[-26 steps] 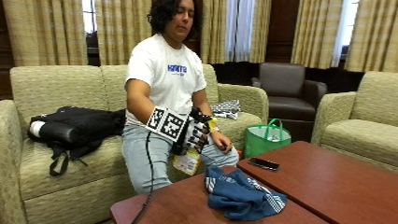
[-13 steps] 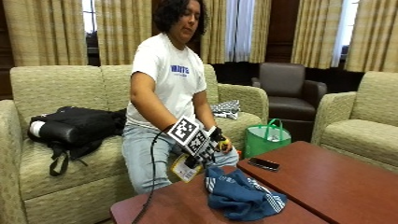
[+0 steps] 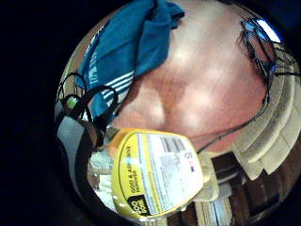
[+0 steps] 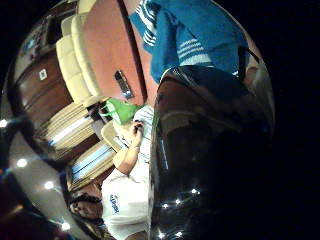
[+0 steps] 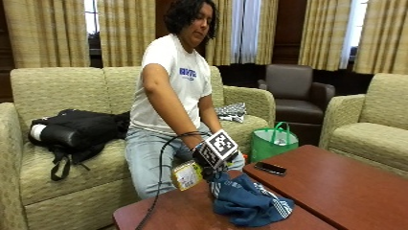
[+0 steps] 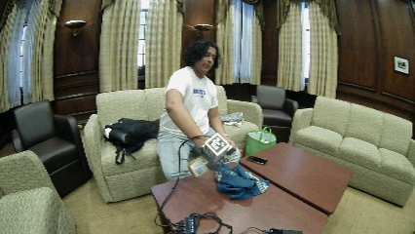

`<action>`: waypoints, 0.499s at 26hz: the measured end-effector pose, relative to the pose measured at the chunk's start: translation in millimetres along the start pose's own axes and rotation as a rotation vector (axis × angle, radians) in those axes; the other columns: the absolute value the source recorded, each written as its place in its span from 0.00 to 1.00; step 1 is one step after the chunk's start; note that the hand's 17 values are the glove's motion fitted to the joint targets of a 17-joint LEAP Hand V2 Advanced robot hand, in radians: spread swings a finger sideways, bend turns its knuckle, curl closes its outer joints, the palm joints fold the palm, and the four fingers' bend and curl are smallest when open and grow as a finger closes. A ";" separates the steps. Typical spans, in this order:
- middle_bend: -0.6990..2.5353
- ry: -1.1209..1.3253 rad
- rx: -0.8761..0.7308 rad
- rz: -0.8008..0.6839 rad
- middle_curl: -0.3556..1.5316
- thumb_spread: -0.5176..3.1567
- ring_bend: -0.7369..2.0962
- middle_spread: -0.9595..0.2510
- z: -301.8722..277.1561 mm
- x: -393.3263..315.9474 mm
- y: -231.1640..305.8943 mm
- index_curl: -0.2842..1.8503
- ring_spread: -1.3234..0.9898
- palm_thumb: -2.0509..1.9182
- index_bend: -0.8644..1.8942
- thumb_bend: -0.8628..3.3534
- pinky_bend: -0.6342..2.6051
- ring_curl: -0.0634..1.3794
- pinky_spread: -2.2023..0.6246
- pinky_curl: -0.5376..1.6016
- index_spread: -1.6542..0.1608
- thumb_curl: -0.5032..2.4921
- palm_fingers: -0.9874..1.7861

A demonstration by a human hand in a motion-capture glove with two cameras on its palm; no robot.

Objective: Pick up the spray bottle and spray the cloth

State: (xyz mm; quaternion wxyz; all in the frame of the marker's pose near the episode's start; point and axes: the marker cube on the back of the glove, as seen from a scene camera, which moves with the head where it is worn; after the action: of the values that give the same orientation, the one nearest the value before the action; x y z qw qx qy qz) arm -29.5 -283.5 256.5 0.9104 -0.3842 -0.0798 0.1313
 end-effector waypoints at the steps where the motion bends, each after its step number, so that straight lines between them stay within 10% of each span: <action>1: 0.39 0.028 -0.024 0.014 0.49 0.24 0.50 0.62 3.3 1.3 -2.7 0.41 0.48 0.74 0.47 0.20 0.34 0.39 0.68 0.44 0.78 0.45 0.84; 13: 0.39 0.222 -0.236 0.121 0.49 0.24 0.50 0.62 32.7 15.7 -18.4 0.42 0.48 0.74 0.46 0.20 0.34 0.39 0.68 0.44 0.78 0.45 0.84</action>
State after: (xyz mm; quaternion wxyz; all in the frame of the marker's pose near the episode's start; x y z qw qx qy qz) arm -19.4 -268.9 293.1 0.8527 -0.5045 0.0296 0.1322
